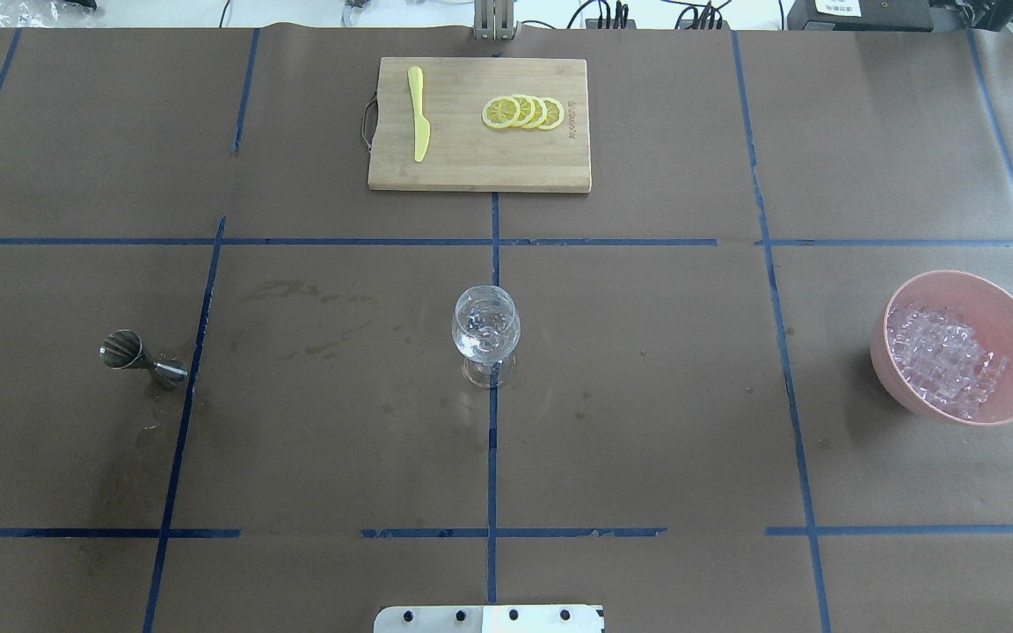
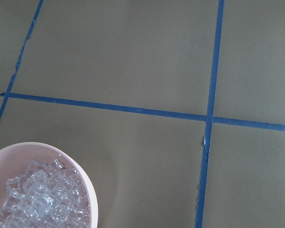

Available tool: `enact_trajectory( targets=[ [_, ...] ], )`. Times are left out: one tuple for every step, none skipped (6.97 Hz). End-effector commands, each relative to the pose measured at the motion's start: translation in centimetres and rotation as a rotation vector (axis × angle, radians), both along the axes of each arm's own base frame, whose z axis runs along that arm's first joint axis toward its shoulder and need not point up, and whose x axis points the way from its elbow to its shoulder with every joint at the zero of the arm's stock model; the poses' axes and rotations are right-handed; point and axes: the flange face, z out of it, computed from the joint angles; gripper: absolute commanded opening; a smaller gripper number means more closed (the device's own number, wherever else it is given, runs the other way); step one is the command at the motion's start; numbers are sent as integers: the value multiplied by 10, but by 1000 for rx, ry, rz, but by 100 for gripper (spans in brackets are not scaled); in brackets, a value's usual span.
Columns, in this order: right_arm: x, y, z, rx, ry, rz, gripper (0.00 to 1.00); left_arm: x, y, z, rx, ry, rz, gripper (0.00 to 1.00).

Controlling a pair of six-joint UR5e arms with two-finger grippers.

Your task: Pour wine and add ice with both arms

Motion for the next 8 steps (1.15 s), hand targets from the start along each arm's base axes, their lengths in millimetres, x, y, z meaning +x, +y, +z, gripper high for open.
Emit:
enact_trajectory(
  targets=[
    [0, -1, -6, 10, -1, 1, 100, -6, 13, 13, -133, 12, -12, 100],
    [-5, -3, -21, 37, -2, -7, 100, -5, 15, 5, -150, 14, -10, 100],
    [-22, -6, -39, 46, -8, -27, 100, -2, 22, -1, -187, 17, -7, 100],
    [-45, -7, -61, 39, -27, -48, 100, -2, 23, -12, -183, 19, -7, 100],
    [-67, -6, -84, 19, -39, -49, 100, -2, 22, -24, -160, 18, -7, 100],
    [-97, -2, -104, -24, -24, -22, 100, 2, 21, -33, -143, 33, 5, 100],
    [-122, 2, -102, -39, 8, -30, 100, 11, 19, -35, -139, 36, 24, 100],
    [-137, 5, -103, -63, 3, -1, 100, 12, 18, -37, -133, 36, 28, 100]
  ],
)
